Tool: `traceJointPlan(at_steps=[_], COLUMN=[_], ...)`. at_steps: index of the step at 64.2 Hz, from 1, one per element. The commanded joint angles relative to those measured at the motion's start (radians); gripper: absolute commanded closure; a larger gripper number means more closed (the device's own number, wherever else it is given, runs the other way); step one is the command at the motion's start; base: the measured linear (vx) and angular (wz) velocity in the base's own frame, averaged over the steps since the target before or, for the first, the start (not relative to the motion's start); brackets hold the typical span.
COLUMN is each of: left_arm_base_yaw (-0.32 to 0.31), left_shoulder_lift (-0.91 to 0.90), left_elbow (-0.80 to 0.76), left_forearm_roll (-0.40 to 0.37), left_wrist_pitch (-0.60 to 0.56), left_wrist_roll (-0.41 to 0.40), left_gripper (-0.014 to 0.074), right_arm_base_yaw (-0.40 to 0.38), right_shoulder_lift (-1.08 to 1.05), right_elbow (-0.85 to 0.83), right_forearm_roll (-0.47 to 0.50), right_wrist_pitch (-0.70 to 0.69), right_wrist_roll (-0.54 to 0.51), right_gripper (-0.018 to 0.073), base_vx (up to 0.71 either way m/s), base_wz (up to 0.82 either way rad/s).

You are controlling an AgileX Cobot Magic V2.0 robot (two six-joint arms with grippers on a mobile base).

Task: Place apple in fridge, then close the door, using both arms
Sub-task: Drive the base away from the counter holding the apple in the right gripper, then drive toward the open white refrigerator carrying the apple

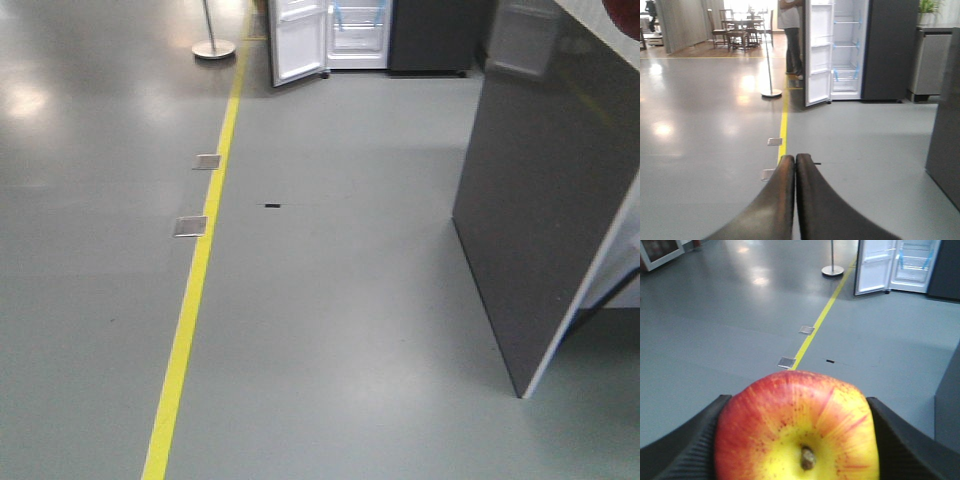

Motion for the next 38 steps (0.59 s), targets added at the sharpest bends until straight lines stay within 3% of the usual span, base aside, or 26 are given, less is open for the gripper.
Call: traceJointPlan(at_steps=[1, 15, 38], left_arm_base_yaw=[-0.001, -0.032, -0.032], left_shoulder_lift=[-0.015, -0.014, -0.014], left_elbow=[-0.017, -0.017, -0.017], left_forearm_roll=[0.000, 0.000, 0.000], left_wrist_pitch=[-0.075, -0.075, -0.075], left_wrist_roll=[-0.009, -0.009, -0.009], left_gripper=[0.0603, 0.0603, 0.0603], right_arm_base_yaw=[-0.005, -0.005, -0.005], right_shoulder_lift=[-0.015, -0.015, -0.015], right_elbow=[-0.030, -0.030, -0.030], right_forearm_roll=[0.023, 0.023, 0.023], right_wrist_pitch=[-0.072, -0.072, -0.072], right_wrist_roll=[-0.007, -0.007, -0.007], right_gripper=[0.0363, 0.0363, 0.0363], base_vx=[0.10, 0.10, 0.10], base_wz=[0.30, 0.25, 0.13])
